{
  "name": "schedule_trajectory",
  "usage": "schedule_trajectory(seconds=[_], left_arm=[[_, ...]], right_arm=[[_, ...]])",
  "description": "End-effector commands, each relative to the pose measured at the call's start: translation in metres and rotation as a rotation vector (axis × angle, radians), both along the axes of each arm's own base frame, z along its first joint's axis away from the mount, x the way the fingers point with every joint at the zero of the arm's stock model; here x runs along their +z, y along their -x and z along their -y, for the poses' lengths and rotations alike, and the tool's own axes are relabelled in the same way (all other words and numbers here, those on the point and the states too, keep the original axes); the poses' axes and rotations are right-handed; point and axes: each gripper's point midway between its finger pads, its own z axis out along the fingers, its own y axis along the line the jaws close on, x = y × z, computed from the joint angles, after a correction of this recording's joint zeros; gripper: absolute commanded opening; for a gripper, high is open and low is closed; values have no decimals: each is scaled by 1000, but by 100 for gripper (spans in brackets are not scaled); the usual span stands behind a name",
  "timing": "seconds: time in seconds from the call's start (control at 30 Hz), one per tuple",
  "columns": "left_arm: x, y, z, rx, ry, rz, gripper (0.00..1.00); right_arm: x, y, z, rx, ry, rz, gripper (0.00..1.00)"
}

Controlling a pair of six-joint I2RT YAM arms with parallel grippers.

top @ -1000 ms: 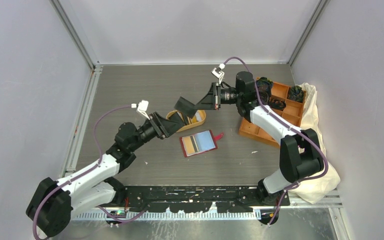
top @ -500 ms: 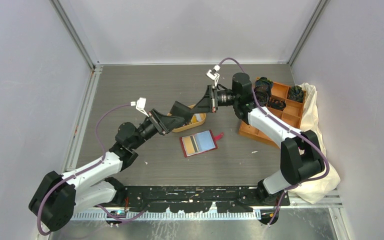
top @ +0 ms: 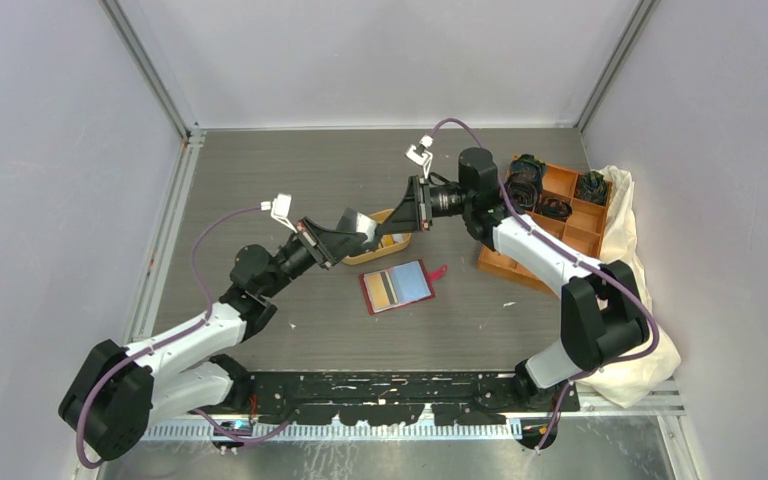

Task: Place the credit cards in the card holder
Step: Insert the credit card into the card holder.

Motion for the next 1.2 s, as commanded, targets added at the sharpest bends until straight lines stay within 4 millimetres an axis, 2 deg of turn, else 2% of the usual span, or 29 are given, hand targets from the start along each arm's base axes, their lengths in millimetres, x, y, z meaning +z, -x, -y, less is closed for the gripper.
schedule_trajectory(seconds=[0.0,0.07,0.13,0.23,0.3,0.43,0.53,0.77,0.97,1.03,1.17], left_arm=[[23,7,-5,-10,-18,150,0],[10,15,-1,-69,-131,166,0],[-12,30,4,-185,-306,167,0],[-38,53,2,-348,-494,156,0],[-43,66,4,-442,-513,160,0],[-47,76,14,-530,-501,170,0],[-48,80,22,-564,-503,190,0],[-46,80,29,-582,-497,206,0],[-47,80,25,-556,-503,218,1],[-46,79,23,-524,-489,221,6],[-47,77,19,-436,-418,213,33]], right_arm=[[12,14,5,57,10,158,39],[7,20,11,75,49,198,54],[4,26,14,88,57,242,63],[0,34,16,102,45,309,67],[-3,44,12,134,40,338,67],[-13,60,4,196,49,368,66],[-17,63,1,206,57,365,61],[-30,73,-9,256,76,352,40],[-26,81,-11,311,60,325,3],[-21,83,-11,315,51,325,1],[-10,81,-11,307,25,306,1]])
